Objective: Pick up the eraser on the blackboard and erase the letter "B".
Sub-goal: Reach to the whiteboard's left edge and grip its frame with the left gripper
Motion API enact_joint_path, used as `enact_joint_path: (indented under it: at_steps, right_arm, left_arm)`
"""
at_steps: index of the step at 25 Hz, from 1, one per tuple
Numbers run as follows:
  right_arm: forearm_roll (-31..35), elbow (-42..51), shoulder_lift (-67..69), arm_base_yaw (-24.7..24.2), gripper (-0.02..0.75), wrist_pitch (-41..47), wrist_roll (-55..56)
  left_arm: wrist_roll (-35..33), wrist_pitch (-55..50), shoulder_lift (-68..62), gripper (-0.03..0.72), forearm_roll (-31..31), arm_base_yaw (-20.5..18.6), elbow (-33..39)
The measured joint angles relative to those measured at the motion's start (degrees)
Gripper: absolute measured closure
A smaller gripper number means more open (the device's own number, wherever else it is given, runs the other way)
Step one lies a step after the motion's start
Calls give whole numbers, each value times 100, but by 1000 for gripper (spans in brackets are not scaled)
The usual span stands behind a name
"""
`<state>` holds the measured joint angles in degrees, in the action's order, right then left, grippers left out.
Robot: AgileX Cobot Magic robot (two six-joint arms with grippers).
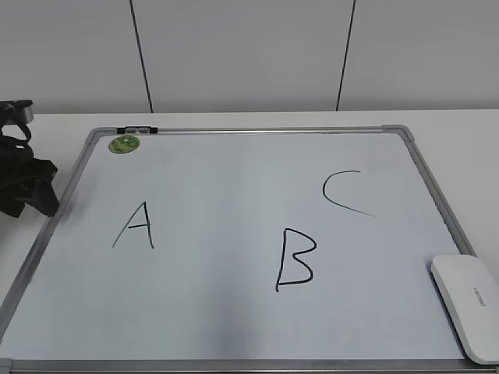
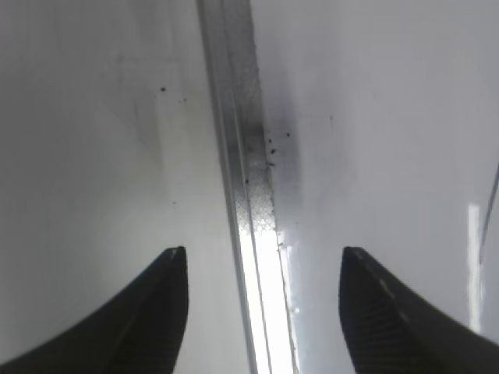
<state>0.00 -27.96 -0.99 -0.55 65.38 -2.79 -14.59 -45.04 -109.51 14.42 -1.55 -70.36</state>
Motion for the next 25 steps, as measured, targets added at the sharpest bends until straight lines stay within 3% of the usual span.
enact_joint_path:
  at_steps: [13, 25]
  right_arm:
    - [39, 0, 0, 0, 151, 0, 0]
    - [39, 0, 0, 0, 151, 0, 0]
  left_arm:
    - [-42, -444, -794, 262, 9, 0, -966]
    - [-413, -548, -1090, 312, 261, -236, -1182]
